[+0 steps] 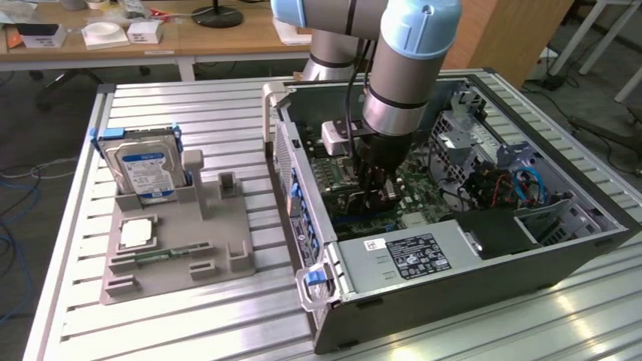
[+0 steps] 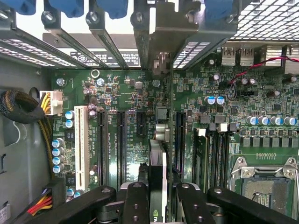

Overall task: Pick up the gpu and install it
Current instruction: 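Insert the gpu into the slot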

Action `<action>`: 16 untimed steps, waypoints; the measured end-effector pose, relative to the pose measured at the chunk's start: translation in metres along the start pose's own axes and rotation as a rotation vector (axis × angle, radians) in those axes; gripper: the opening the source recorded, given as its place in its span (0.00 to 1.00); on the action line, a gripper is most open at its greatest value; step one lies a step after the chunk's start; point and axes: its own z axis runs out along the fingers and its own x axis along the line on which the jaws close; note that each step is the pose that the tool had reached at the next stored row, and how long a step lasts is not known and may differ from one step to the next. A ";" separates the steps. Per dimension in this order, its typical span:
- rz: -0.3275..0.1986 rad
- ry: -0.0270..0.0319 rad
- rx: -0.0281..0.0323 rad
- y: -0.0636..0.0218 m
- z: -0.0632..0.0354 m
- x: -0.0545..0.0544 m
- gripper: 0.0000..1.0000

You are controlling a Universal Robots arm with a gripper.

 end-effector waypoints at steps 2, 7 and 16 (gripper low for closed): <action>0.000 0.0000 0.0000 0.0000 0.0000 0.000 0.27; 0.000 0.0001 0.0001 -0.0001 0.0032 0.000 0.27; 0.000 0.0000 0.0000 0.0000 0.0032 0.000 0.27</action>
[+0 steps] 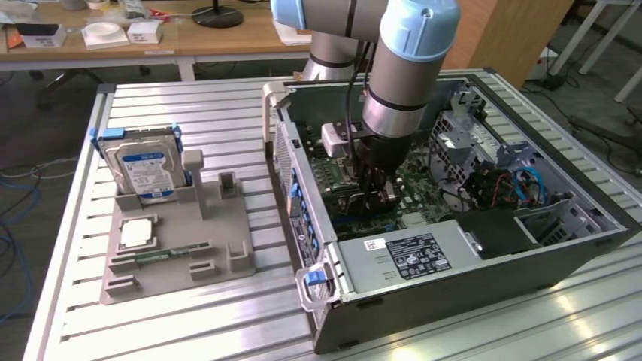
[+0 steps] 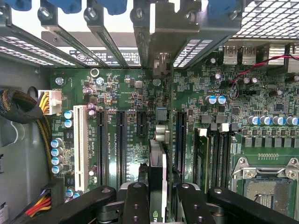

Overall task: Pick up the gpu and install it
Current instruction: 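Insert the gpu into the slot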

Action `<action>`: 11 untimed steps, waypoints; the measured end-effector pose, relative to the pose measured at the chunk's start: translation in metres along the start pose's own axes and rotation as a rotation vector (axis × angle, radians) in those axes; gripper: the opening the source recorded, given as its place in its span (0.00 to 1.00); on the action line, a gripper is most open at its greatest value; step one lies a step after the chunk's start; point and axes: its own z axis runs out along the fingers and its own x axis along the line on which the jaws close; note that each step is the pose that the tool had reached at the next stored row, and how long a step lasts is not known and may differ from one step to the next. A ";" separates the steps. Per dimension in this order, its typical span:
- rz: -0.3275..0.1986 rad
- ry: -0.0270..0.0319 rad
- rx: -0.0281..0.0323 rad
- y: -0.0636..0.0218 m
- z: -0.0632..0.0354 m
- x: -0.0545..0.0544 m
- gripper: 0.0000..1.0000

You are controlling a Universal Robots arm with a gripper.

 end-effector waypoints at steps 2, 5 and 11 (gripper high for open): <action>0.000 0.0000 0.0000 0.0000 0.0000 0.000 0.27; 0.000 0.0001 0.0000 0.0000 0.0000 0.000 0.27; 0.000 0.0003 -0.0001 0.0000 0.0004 0.000 0.27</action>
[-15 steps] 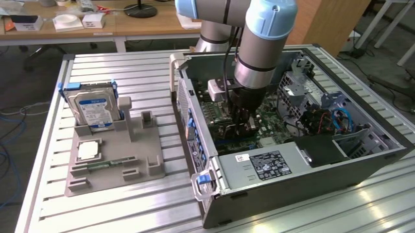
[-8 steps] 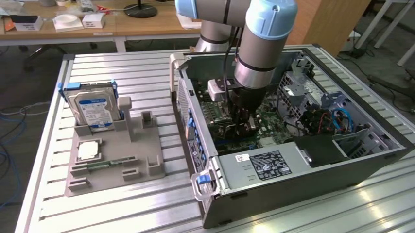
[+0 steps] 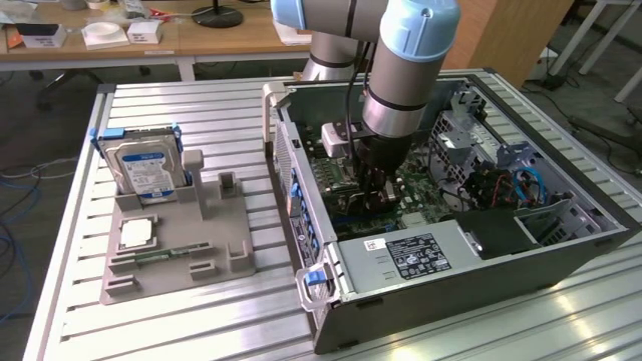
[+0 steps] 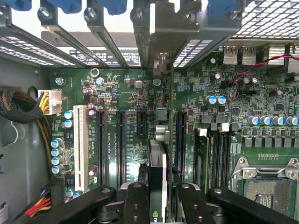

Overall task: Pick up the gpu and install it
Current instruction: 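Insert the gpu into the slot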

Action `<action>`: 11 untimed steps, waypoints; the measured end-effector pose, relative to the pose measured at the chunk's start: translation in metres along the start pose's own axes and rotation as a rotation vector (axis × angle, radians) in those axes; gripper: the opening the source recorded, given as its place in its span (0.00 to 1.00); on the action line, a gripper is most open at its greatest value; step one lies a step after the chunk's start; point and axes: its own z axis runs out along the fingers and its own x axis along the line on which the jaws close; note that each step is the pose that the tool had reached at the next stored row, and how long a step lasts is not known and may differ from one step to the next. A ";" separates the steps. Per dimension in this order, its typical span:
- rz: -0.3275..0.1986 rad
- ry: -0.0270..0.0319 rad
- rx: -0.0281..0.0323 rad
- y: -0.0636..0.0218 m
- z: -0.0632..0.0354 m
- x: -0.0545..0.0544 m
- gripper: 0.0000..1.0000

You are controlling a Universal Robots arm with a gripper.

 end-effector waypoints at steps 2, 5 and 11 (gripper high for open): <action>0.000 0.0005 -0.0002 0.0000 0.0008 0.000 0.27; 0.000 -0.0001 0.0000 0.0000 0.0011 0.000 0.27; 0.000 -0.0003 0.0001 0.0000 0.0011 0.000 0.27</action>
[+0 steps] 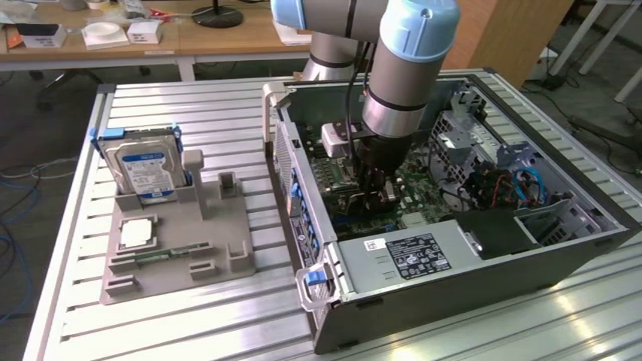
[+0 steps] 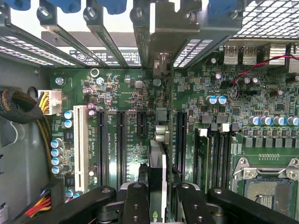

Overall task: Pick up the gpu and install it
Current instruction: 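Insert the gpu into the slot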

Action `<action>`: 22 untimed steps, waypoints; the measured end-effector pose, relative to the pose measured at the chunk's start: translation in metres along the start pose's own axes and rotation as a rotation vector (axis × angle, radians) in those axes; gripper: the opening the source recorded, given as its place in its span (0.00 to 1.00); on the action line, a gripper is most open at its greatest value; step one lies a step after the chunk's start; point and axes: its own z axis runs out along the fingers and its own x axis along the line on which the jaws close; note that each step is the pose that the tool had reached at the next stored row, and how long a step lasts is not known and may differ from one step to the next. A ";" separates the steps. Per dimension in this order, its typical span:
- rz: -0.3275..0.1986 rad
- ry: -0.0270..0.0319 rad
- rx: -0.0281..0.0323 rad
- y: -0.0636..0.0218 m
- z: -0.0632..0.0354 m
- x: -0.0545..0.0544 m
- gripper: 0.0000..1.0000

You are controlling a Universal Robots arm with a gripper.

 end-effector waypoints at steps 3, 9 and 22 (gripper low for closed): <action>0.000 -0.0011 0.0006 0.0001 0.0005 0.000 0.34; 0.000 0.0000 0.0006 0.0000 -0.0017 0.000 0.34; 0.000 -0.0003 0.0193 0.0008 -0.0241 0.000 0.34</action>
